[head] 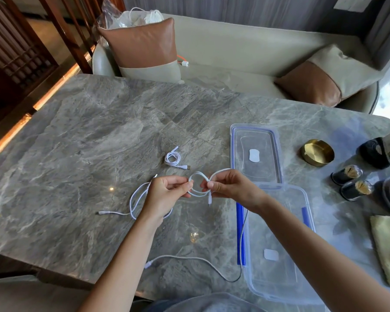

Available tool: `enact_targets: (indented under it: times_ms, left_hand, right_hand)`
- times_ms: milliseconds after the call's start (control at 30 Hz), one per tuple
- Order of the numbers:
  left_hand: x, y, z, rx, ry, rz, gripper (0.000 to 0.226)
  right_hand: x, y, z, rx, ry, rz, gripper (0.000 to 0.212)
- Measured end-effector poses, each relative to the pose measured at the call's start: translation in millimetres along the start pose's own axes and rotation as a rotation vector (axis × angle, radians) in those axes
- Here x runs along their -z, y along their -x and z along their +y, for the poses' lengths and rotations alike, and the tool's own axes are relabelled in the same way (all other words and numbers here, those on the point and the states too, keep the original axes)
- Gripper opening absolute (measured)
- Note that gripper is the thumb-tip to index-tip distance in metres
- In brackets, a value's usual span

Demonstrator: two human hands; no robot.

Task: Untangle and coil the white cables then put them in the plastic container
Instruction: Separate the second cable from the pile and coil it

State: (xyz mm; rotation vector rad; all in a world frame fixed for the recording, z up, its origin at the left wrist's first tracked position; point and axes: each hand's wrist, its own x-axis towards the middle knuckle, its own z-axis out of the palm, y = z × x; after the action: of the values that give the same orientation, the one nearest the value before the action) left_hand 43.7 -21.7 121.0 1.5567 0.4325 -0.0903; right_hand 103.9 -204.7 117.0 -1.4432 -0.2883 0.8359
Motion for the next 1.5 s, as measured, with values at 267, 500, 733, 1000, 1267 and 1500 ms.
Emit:
enact_targets:
  times_ms: [267,500,733,1000,1267,1500]
  left_hand:
    - [4,2,1,0.054,0.064,-0.123,0.015]
    - [7,2,1,0.132,0.197,-0.137,0.014]
    - [9,3,-12,0.26,0.294,-0.209,0.014]
    - [7,5,-17,0.264,0.449,-0.234,0.008]
    - [23,7,-7,0.259,0.217,-0.356,0.017]
    - [6,5,51,-0.324,-0.209,-0.259,0.022]
  right_hand:
    - [2,0,8,-0.077,0.02,-0.046,0.012]
    - [-2,-3,10,-0.069,-0.03,0.017,0.021]
    - [-3,-1,8,-0.106,-0.028,-0.015,0.015]
    - [-3,1,11,-0.131,-0.294,-0.077,0.015]
    - [-11,4,12,-0.202,-0.23,-0.072,0.015]
    - [-18,5,4,-0.274,0.031,-0.162,0.015]
